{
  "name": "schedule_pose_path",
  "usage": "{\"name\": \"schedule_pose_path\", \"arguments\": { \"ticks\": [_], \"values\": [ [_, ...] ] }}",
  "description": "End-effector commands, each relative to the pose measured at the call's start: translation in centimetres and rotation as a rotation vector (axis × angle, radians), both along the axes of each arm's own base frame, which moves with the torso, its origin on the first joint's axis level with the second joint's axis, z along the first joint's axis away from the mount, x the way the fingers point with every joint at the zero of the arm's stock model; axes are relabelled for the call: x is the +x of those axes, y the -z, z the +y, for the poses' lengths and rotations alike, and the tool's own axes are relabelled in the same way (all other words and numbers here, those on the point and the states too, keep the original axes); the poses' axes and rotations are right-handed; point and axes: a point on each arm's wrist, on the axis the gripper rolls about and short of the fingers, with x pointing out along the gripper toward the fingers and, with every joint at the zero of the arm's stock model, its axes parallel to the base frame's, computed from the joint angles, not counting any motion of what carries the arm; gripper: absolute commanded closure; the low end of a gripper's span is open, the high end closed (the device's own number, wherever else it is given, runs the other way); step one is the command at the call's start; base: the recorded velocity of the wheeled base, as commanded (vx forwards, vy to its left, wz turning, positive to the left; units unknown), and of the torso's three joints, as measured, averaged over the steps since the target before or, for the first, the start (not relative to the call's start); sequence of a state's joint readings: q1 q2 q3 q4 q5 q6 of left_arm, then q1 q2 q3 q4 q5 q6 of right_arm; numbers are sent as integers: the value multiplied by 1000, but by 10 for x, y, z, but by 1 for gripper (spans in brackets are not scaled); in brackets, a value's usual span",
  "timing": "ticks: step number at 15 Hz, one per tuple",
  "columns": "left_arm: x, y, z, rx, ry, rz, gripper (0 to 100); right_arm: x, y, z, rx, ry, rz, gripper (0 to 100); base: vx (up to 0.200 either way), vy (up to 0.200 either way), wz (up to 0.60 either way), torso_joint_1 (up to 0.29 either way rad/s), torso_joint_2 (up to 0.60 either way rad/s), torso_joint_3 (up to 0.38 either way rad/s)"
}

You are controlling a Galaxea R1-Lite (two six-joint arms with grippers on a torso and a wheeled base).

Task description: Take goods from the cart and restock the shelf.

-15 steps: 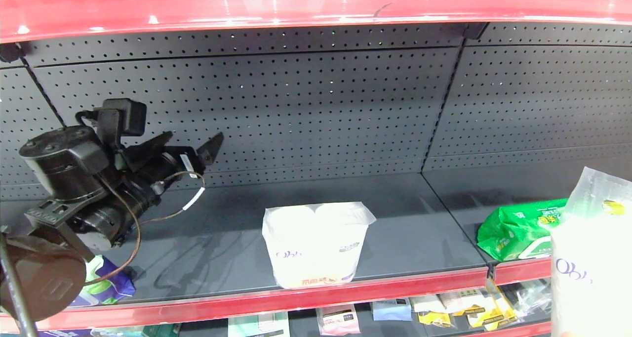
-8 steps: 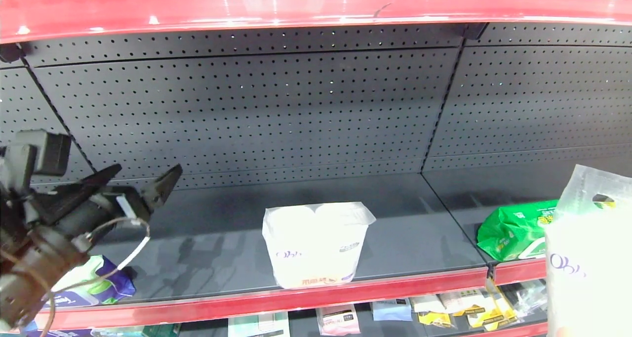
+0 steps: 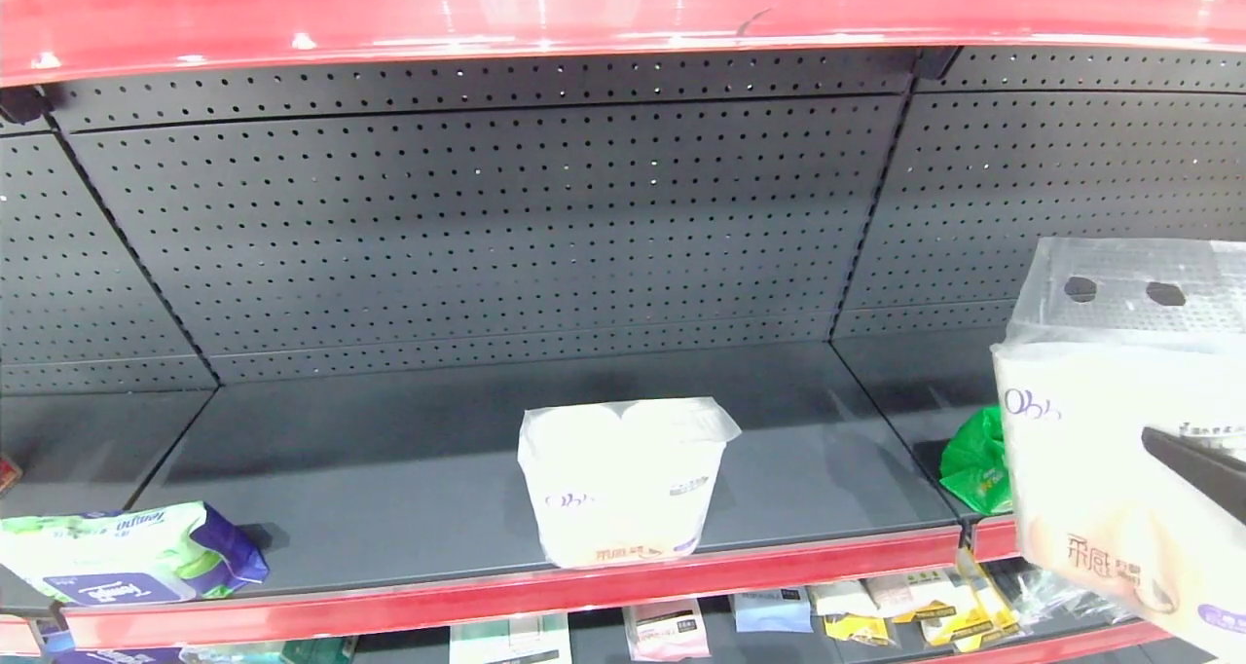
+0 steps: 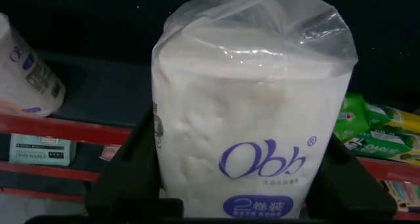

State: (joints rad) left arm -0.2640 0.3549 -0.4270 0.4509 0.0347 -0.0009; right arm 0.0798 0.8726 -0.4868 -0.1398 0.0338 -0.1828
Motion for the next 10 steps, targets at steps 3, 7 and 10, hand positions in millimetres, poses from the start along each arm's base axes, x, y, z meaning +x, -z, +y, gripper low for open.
{"name": "schedule_pose_path", "arguments": {
  "ticks": [3,7,10],
  "values": [
    [-42,16,13,27,-59,-170,0,21,2,4,-3,-27,64,100,0,0,200,1,1,2],
    [-39,23,13,53,-78,-148,0,25,-4,5,5,-43,51,100,0,0,600,2,1,0],
    [-38,24,13,53,-73,-150,0,32,-1,5,3,-43,78,100,0,0,400,6,3,2]
  ]
}}
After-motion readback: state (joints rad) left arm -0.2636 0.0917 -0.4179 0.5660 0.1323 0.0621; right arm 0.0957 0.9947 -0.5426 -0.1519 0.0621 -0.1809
